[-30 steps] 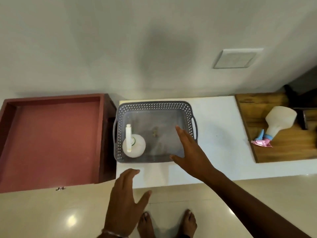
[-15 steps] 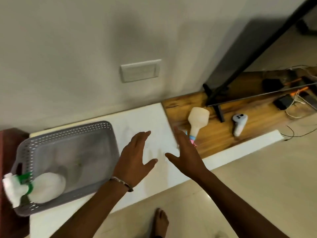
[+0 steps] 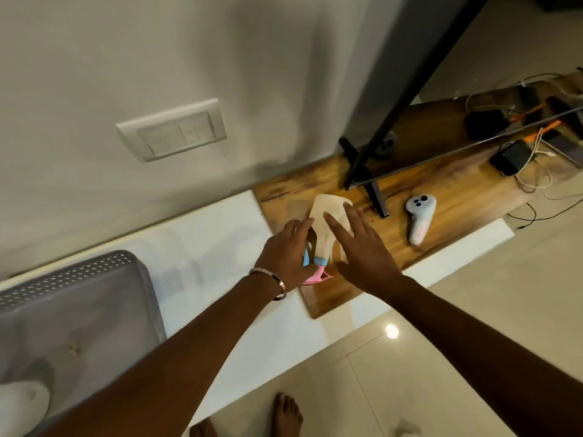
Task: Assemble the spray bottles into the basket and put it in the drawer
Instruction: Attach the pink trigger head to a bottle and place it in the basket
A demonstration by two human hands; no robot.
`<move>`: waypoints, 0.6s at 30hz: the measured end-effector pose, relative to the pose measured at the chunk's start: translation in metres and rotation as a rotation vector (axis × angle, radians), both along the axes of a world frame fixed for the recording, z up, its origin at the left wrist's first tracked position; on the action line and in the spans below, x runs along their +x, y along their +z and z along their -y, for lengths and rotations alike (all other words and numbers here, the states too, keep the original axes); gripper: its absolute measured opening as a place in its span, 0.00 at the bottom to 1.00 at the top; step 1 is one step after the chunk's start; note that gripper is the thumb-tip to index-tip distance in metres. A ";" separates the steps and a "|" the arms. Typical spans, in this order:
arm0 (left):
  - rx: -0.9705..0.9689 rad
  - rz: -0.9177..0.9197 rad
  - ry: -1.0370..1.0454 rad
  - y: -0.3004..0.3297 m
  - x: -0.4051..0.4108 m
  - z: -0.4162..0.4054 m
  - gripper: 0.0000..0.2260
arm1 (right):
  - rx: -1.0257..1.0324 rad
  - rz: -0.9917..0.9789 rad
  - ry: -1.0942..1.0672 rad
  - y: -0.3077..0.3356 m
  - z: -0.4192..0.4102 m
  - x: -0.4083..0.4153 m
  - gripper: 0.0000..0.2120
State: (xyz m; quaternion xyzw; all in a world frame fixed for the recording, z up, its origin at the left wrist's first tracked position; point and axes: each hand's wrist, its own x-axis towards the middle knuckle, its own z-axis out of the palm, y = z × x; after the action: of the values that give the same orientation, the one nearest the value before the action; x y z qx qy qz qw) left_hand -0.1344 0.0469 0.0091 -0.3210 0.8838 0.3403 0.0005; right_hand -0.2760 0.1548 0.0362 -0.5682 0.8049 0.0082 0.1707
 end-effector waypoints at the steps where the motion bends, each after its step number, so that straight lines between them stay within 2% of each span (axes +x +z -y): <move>1: 0.021 0.005 -0.006 -0.004 -0.004 0.002 0.40 | 0.031 -0.034 0.027 -0.004 0.006 -0.004 0.53; 5: 0.262 0.052 0.068 -0.018 -0.012 0.005 0.43 | 0.090 -0.129 0.092 -0.020 0.026 -0.010 0.56; 8: 0.352 0.138 0.109 -0.029 -0.017 0.004 0.43 | 0.092 -0.166 0.071 -0.030 0.034 -0.011 0.55; 12: 0.432 0.127 0.118 -0.039 -0.023 -0.001 0.28 | 0.044 -0.178 0.084 -0.038 0.035 -0.017 0.51; 18: 0.817 0.074 0.227 -0.028 -0.022 0.012 0.15 | -0.056 -0.085 0.128 -0.041 0.031 -0.033 0.48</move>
State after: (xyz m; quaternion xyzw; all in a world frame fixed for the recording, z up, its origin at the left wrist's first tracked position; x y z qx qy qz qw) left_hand -0.1560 0.0353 -0.0187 -0.4015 0.6348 0.6488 0.1220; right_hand -0.3092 0.1236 -0.0051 -0.6221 0.7735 0.0208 0.1196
